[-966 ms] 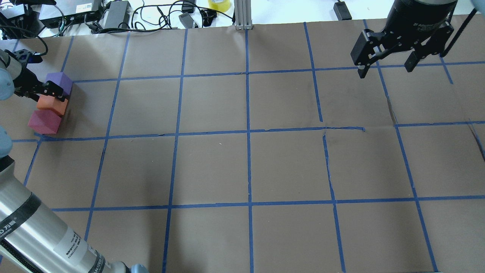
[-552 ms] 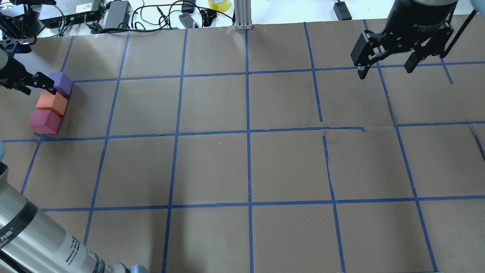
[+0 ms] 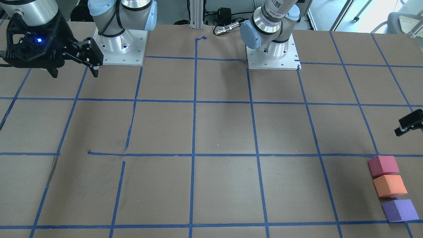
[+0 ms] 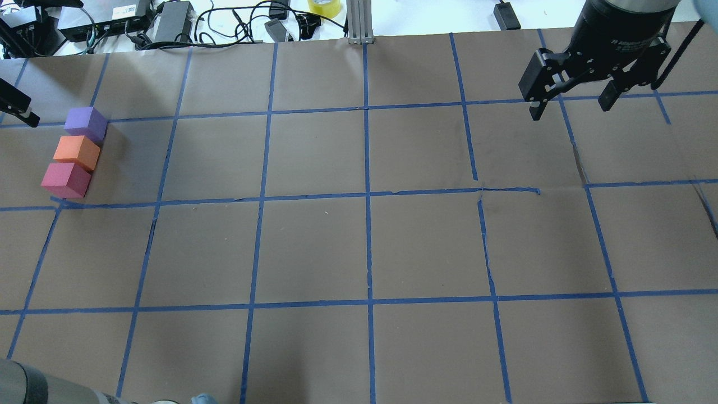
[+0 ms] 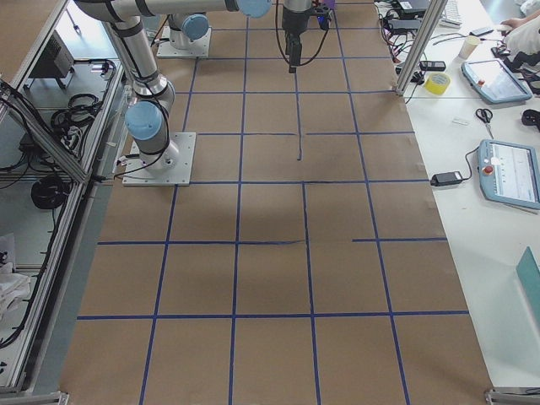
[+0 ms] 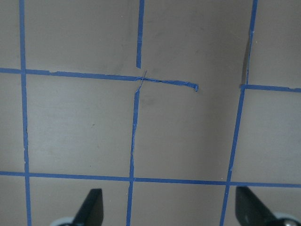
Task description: Arrange blocks in a line
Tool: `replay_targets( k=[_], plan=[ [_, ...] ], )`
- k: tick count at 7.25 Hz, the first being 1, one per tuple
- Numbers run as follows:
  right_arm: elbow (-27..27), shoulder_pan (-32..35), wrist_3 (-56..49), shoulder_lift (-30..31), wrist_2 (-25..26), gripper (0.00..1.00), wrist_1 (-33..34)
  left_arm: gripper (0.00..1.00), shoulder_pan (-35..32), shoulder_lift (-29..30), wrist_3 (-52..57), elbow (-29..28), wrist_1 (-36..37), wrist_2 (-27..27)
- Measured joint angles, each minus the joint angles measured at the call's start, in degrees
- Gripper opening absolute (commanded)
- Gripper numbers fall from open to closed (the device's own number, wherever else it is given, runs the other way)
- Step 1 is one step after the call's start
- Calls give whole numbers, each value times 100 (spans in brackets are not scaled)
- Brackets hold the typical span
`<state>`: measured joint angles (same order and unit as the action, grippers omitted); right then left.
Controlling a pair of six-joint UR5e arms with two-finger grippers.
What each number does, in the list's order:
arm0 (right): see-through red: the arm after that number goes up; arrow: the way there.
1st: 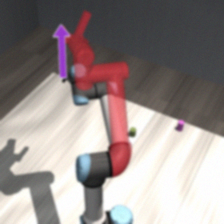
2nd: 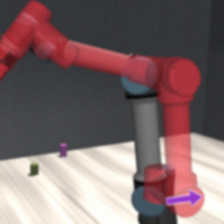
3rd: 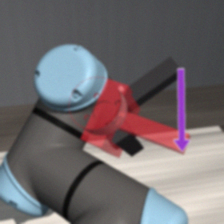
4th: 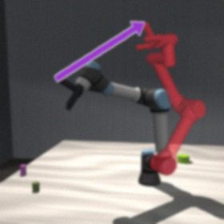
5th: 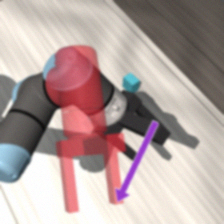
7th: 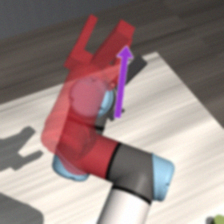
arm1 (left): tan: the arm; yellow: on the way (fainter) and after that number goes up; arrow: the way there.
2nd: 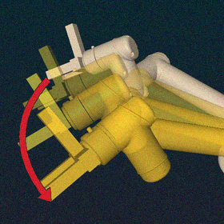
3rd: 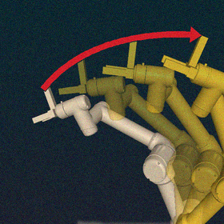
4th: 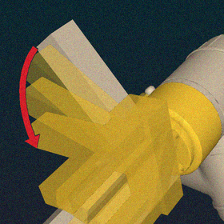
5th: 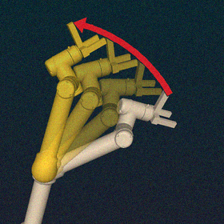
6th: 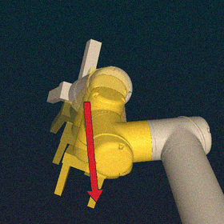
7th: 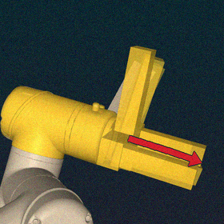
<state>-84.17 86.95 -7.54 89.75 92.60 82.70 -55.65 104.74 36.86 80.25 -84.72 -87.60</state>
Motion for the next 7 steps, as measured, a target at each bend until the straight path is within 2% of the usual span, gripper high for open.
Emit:
replay_targets(
  k=[2, 3, 5, 7],
  plan=[
    [-8, 0, -5, 2, 10, 100, 0, 100, -462, -797, -349, 518, -120, 39],
    [-10, 1, -1, 5, 10, 100, 0, 100, -1017, -987, -1070, 619, -40, 19],
    [-15, -1, 4, 10, 7, 100, 0, 100, -2408, -1018, -2675, 728, 499, -44],
    [-19, -1, 5, 5, 7, 100, 0, 100, -3382, -934, -3647, 777, 968, -230]
  ],
)
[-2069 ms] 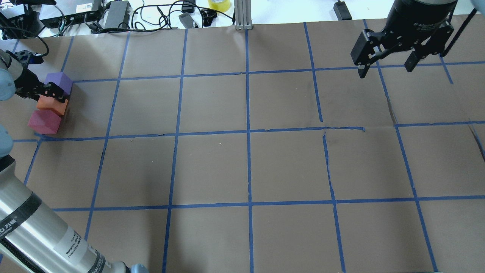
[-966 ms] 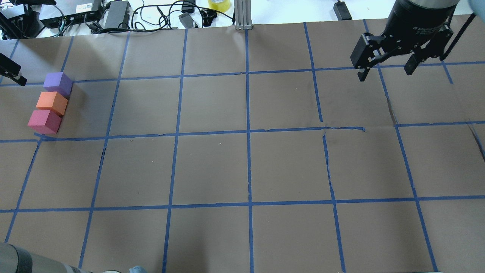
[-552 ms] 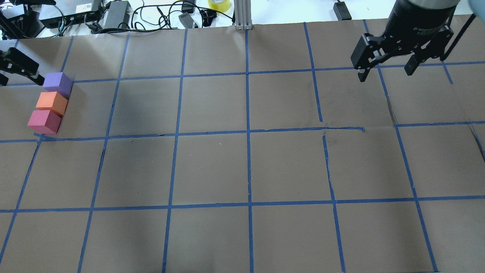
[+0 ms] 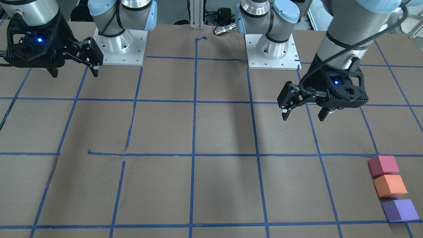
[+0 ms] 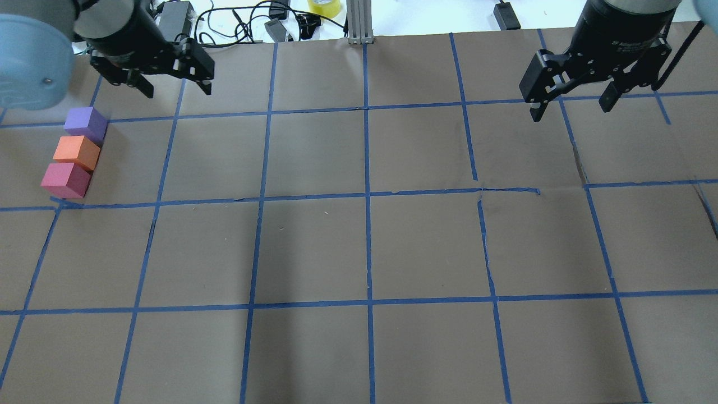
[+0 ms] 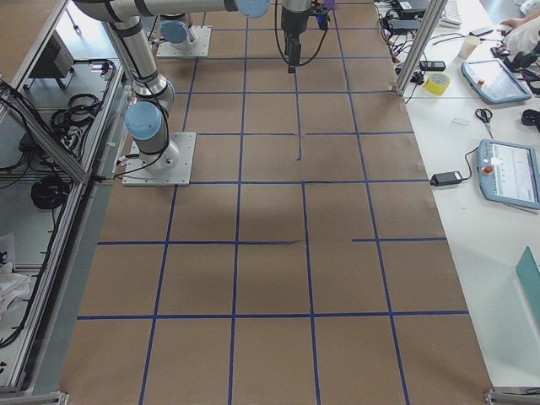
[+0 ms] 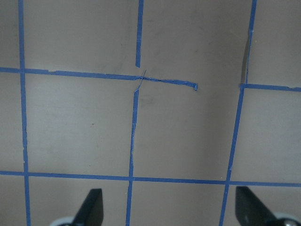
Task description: Arrange blocks in a line
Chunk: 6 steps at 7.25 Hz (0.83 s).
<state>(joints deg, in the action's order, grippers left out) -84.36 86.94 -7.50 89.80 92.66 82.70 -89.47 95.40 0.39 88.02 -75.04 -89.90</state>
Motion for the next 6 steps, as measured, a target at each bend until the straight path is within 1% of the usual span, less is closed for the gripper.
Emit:
replay_targets(
  k=[2, 6],
  plan=[
    [0, 6, -1, -8, -11, 100, 0, 100, -293, -13, -254, 18, 48, -278],
    [-9, 7, -16, -26, 38, 100, -1, 100, -318, -174, -521, -132, -625, -368]
  ],
)
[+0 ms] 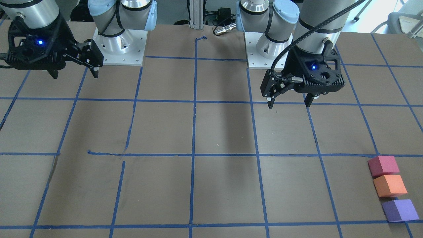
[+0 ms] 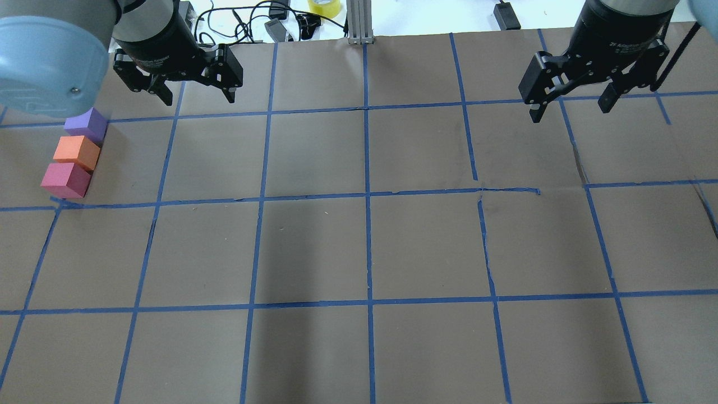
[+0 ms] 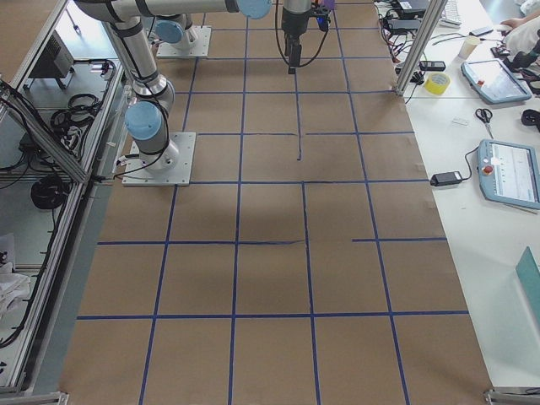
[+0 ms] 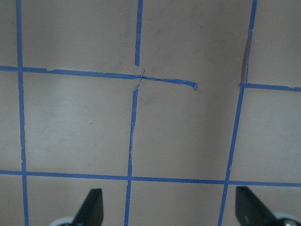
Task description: Arrange blocks in a line
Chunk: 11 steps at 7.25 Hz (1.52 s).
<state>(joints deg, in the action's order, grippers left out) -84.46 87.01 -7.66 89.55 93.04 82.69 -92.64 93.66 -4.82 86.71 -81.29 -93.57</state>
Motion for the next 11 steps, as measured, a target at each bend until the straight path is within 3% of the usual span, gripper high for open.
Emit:
replay_targets(
  k=[3, 11],
  plan=[
    [-22, 0, -6, 22, 8, 100, -7, 100, -27, -152, -63, -22, -314, -140],
    [-22, -8, 25, 19, -8, 100, 1, 100, 41, -152, -73, 84, -235, -154]
  ],
)
